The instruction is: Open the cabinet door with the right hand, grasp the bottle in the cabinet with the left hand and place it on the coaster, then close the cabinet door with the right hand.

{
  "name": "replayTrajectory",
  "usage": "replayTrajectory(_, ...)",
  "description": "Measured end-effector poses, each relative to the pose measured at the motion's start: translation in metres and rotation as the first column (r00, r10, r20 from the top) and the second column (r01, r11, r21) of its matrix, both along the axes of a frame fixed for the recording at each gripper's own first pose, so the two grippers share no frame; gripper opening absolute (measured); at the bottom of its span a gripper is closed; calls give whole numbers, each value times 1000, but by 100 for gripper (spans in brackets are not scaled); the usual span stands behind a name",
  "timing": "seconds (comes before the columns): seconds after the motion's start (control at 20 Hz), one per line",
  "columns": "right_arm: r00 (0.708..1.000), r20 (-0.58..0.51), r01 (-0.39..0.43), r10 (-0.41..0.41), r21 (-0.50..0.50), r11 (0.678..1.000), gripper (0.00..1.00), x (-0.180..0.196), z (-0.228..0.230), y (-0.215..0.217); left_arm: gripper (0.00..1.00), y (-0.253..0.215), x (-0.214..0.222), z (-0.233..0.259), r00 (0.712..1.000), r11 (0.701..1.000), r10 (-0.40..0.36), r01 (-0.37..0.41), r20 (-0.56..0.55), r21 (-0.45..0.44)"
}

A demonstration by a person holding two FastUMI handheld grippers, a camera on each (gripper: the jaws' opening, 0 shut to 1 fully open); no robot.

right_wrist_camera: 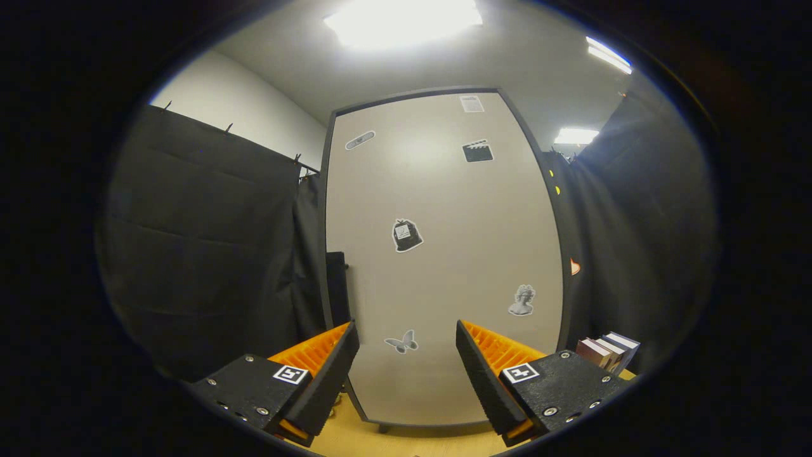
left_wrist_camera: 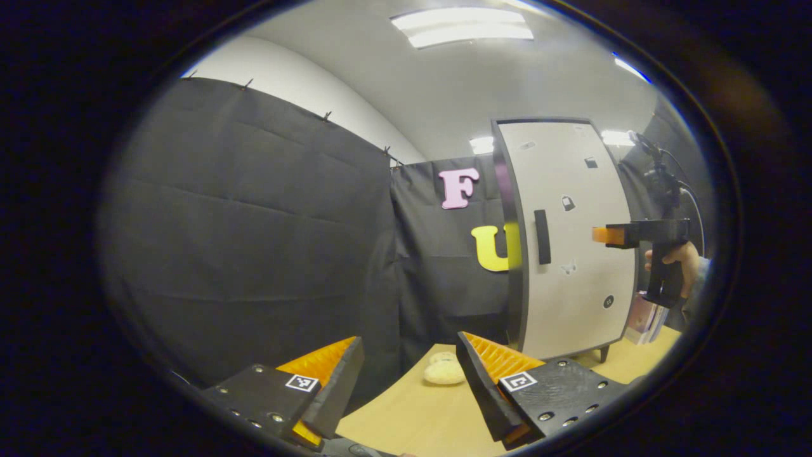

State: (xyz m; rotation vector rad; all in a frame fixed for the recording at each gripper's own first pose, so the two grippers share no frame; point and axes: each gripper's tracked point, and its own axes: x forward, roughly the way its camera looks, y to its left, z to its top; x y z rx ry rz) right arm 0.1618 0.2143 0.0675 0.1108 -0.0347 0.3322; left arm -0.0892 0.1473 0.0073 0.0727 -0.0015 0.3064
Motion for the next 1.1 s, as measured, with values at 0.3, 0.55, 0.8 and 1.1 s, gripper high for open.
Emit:
replayTrajectory(0.3, 999, -13, -37, 37, -15, 999, 95, 34, 6, 48, 88, 28, -16, -13, 998, 998, 61, -61, -21, -11)
replayTrajectory(0.55, 995, -56, -84, 83, -6, 996, 93, 57, 6, 91, 88, 45, -25, -19, 994, 994, 104, -105, -31, -22)
replayTrajectory(0.8, 989, -119, -98, 93, -36, 995, 78, 80, -4, 122, 88, 62, -31, -22, 989, 990, 141, -142, -38, -26)
replayTrajectory(1.1, 988, -153, -35, 20, -97, 995, 37, 96, -9, 125, 88, 61, -27, -26, 990, 991, 132, -133, -41, -27)
